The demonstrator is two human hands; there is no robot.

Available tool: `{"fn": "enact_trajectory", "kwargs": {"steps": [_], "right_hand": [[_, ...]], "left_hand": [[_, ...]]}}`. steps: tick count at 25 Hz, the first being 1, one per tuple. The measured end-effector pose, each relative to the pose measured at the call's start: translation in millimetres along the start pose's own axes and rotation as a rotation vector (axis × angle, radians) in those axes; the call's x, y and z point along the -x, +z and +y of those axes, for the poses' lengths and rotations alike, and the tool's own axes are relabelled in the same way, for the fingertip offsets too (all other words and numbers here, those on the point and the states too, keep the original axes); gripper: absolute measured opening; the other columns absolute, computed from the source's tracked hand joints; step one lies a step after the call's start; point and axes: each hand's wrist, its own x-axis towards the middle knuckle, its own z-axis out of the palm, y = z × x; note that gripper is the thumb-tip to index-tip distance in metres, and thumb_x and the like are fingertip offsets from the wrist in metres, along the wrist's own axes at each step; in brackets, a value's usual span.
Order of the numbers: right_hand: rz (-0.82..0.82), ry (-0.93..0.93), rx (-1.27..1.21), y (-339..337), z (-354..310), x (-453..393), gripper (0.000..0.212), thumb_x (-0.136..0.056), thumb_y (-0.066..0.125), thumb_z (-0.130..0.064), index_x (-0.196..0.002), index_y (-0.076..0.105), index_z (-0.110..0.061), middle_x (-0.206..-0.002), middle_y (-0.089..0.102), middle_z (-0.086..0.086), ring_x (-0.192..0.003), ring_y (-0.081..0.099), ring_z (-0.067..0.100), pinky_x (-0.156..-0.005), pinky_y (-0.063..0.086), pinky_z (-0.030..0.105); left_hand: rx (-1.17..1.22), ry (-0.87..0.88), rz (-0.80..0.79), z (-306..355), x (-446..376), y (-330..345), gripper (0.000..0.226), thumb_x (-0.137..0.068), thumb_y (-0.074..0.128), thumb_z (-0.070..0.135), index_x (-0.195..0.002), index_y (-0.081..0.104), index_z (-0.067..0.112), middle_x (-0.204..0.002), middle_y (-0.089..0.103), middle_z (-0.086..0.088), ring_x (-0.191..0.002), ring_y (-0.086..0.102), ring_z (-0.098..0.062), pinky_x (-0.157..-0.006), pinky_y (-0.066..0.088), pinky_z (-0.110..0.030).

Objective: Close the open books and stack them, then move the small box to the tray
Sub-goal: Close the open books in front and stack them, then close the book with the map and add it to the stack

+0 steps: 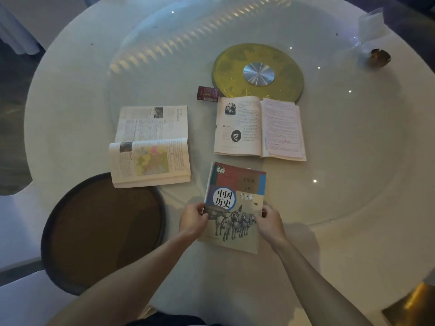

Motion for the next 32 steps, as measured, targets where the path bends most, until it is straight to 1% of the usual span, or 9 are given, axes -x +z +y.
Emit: {"fn": "enact_trajectory", "kwargs": {"steps": [3, 7, 10, 11, 13, 15, 20, 25, 32], "right_hand": [[0.008, 0.014, 0.045, 2, 6, -10, 0.015, -0.093, 0.058, -0.021, -0.090, 0.073, -0.023, -0.113, 0.068, 0.008, -0.095, 0.072, 0.024, -0.075, 0.064, 0.043], [0.005, 0.045, 0.077, 7, 5, -16, 0.022, -0.095, 0.059, -0.023, -0.081, 0.067, -0.007, -0.089, 0.075, 0.011, -0.075, 0.071, 0.030, -0.059, 0.050, 0.036], [0.039, 0.027, 0.159, 11, 1, -17, 0.024, -0.097, 0.054, -0.020, -0.077, 0.061, -0.011, -0.096, 0.068, 0.013, -0.077, 0.066, 0.026, -0.065, 0.054, 0.043], [0.072, 0.006, 0.209, 11, -5, -15, 0.017, -0.098, 0.053, -0.020, -0.091, 0.066, -0.012, -0.108, 0.065, 0.014, -0.092, 0.066, 0.028, -0.076, 0.057, 0.045], [0.154, -0.049, 0.356, 15, -28, -13, 0.040, -0.099, 0.054, -0.026, -0.136, 0.057, -0.011, -0.134, 0.052, 0.014, -0.124, 0.055, 0.032, -0.101, 0.052, 0.048], [0.200, -0.131, 0.353, 22, -65, -11, 0.060, -0.099, 0.056, -0.030, -0.154, 0.042, -0.011, -0.143, 0.044, 0.013, -0.134, 0.047, 0.030, -0.107, 0.047, 0.045], [-0.018, -0.298, 0.202, 70, -161, -22, 0.064, -0.098, 0.067, -0.034, -0.155, 0.047, -0.011, -0.148, 0.055, 0.011, -0.129, 0.055, 0.025, -0.101, 0.046, 0.035], [-0.234, -0.253, 0.075, 126, -199, -44, 0.078, -0.095, 0.073, -0.037, -0.160, 0.038, -0.011, -0.163, 0.044, 0.014, -0.149, 0.043, 0.029, -0.118, 0.039, 0.043], [-0.271, -0.147, -0.026, 163, -191, -54, 0.044, -0.101, 0.066, -0.021, -0.142, 0.059, -0.008, -0.134, 0.070, 0.010, -0.118, 0.068, 0.022, -0.102, 0.055, 0.037]], "left_hand": [[-0.061, 0.041, -0.042, -1, -2, -2, 0.032, -0.092, 0.059, 0.010, -0.120, 0.073, 0.016, -0.102, 0.076, -0.002, -0.092, 0.070, -0.019, -0.081, 0.060, -0.036], [0.015, -0.012, -0.110, -4, -7, -5, 0.031, -0.093, 0.062, 0.012, -0.121, 0.073, 0.014, -0.105, 0.077, -0.001, -0.096, 0.071, -0.018, -0.087, 0.061, -0.042], [0.056, -0.017, -0.141, -2, -10, -14, 0.029, -0.093, 0.063, 0.017, -0.120, 0.072, 0.011, -0.108, 0.077, -0.006, -0.097, 0.072, -0.023, -0.085, 0.062, -0.043], [0.066, -0.016, -0.134, -1, -11, -20, 0.031, -0.094, 0.063, 0.019, -0.124, 0.069, 0.011, -0.114, 0.075, -0.008, -0.101, 0.071, -0.023, -0.085, 0.061, -0.040], [0.085, 0.013, -0.058, 0, -18, -41, 0.041, -0.096, 0.064, 0.021, -0.134, 0.062, 0.008, -0.124, 0.069, -0.011, -0.107, 0.065, -0.020, -0.085, 0.054, -0.030], [0.101, 0.084, 0.057, 2, -30, -70, 0.041, -0.094, 0.067, 0.023, -0.132, 0.063, 0.009, -0.120, 0.069, -0.007, -0.106, 0.065, -0.016, -0.081, 0.050, -0.021], [0.138, 0.167, 0.288, -2, -65, -159, 0.056, -0.086, 0.073, 0.043, -0.133, 0.061, 0.016, -0.123, 0.065, -0.005, -0.111, 0.063, -0.019, -0.094, 0.057, -0.040], [0.080, 0.088, 0.454, -21, -93, -216, 0.083, -0.078, 0.081, 0.046, -0.146, 0.046, 0.012, -0.139, 0.053, -0.011, -0.131, 0.050, -0.026, -0.110, 0.045, -0.049], [0.312, -0.124, 0.314, -61, -100, -235, 0.066, -0.090, 0.073, 0.034, -0.145, 0.045, 0.012, -0.134, 0.061, -0.005, -0.119, 0.062, -0.024, -0.084, 0.058, -0.034]]}}
